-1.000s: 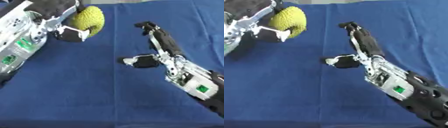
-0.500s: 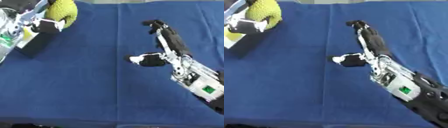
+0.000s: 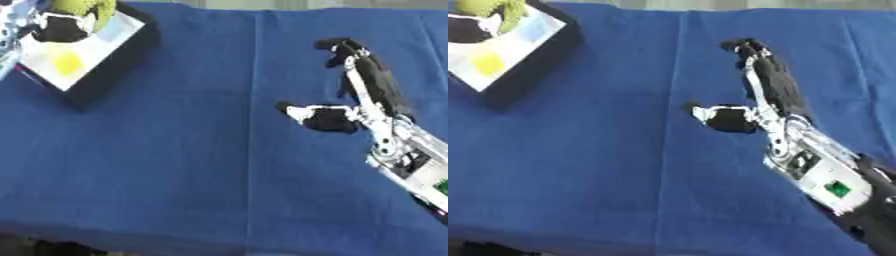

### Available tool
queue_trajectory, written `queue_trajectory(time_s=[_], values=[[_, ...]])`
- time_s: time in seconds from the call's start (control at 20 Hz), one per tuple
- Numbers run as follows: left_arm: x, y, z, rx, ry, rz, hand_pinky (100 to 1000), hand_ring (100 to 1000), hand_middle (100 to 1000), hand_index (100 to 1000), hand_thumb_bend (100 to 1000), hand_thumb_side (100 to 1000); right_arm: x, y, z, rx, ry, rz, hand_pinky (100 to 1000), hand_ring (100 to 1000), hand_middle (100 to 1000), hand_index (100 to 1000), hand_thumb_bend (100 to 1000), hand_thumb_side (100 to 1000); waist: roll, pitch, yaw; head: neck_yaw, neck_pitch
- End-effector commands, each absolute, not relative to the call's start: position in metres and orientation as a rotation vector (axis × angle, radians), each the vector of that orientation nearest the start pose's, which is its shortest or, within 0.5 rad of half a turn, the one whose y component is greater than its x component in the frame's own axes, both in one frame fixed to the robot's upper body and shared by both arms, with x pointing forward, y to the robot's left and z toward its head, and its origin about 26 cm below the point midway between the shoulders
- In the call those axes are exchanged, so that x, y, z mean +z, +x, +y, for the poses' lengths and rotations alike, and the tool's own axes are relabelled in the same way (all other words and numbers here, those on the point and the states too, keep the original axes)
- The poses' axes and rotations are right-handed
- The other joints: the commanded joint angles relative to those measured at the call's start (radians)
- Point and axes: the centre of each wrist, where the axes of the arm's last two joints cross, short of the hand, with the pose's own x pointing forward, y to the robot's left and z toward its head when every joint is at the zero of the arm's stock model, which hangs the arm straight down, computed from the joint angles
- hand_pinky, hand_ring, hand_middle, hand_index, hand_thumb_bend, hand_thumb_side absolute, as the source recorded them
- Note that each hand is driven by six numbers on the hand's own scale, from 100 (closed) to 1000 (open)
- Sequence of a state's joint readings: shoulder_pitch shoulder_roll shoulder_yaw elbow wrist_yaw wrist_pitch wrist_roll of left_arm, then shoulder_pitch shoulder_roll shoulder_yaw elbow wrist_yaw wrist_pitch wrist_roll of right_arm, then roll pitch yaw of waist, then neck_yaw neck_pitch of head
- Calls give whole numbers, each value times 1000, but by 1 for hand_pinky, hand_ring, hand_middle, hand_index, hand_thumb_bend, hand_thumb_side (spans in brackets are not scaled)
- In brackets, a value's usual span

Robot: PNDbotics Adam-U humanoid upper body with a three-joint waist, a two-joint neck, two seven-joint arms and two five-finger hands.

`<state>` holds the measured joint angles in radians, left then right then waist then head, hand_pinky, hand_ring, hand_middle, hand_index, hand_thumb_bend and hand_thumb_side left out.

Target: Pick up the objects with one hand, pass them to the other hand, and then place them into the box on the other side of the table.

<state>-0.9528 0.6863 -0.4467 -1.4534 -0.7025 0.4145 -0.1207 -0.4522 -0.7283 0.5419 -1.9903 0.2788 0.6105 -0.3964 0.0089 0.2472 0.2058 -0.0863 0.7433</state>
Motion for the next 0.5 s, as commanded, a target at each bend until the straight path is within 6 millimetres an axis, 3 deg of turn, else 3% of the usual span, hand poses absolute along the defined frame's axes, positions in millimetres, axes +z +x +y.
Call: queue_trajectory(time_s=[0.05,0.5], values=[[305,413,249,-1031,1406,-1607,752,568,425,360,100,234,197,289,-207,727,-941,-1856,344,720,826,847,684,303,-1,-23,-2,25,-28],[289,432,274,-902,1355,-1533,762,561,437,367,100,246,202,291,-207,643,-939,-1890,328,707,819,840,685,298,-12,-8,-28,74,-69]])
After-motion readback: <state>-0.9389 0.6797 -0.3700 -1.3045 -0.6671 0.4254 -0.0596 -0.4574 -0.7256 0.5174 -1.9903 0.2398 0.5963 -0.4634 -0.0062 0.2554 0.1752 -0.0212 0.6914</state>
